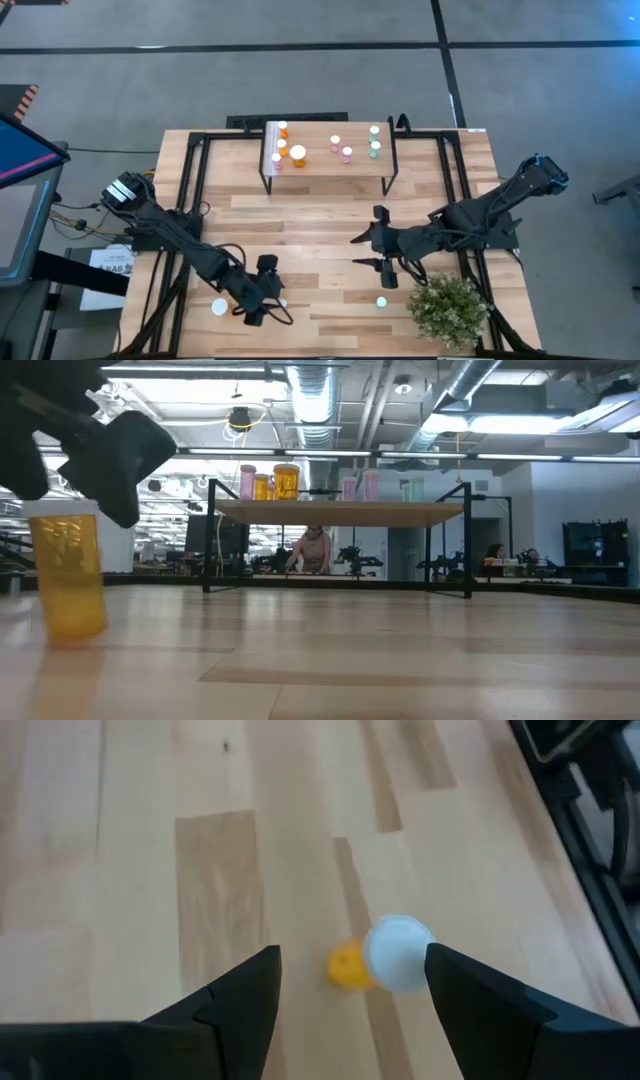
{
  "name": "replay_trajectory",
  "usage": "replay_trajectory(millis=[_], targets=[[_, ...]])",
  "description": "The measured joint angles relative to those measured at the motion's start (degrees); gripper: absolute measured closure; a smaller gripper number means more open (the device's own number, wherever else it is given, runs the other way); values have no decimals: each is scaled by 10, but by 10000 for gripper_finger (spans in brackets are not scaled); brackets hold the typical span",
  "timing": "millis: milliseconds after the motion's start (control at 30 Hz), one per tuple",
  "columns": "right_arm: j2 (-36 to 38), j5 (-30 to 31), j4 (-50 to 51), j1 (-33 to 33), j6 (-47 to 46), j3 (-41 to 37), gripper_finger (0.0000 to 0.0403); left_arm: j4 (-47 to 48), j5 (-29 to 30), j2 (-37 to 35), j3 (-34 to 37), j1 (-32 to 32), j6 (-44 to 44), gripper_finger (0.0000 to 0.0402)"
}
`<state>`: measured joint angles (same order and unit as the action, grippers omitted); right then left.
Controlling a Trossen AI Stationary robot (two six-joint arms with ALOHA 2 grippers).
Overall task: Pick and place medicine bottles onto shelf by color
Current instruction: Put the small orange pill bottle on the shelf
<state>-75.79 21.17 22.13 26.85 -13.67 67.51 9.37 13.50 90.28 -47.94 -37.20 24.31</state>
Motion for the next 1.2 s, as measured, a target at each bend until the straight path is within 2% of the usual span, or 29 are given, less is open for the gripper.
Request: replay_trajectory(millis=[167,467,600,767,867,1067,1200], targets=[[-2,0,-1,0,0,0,173,11,-12,7,-3,-3,-2,165],[-4,0,-1,-4,-3,0,173,25,3,6,-3,-2,-4,165],[-37,-4,-19,-4,4,0,173,34,7,-18,-3,-5,-14,166],[-100,-42,-71,-5,14,0,173,37,0,-45,-3,-27,-12,166],[-147,-70,-119,-9,36,0,173,49,30,-61,-3,-46,-19,166],[-231,-126,-186,-34,47,15,173,41,140,-131,4,-89,-73,166],[-293,-143,-219,-44,74,53,173,-6,157,-196,47,-104,-121,166]])
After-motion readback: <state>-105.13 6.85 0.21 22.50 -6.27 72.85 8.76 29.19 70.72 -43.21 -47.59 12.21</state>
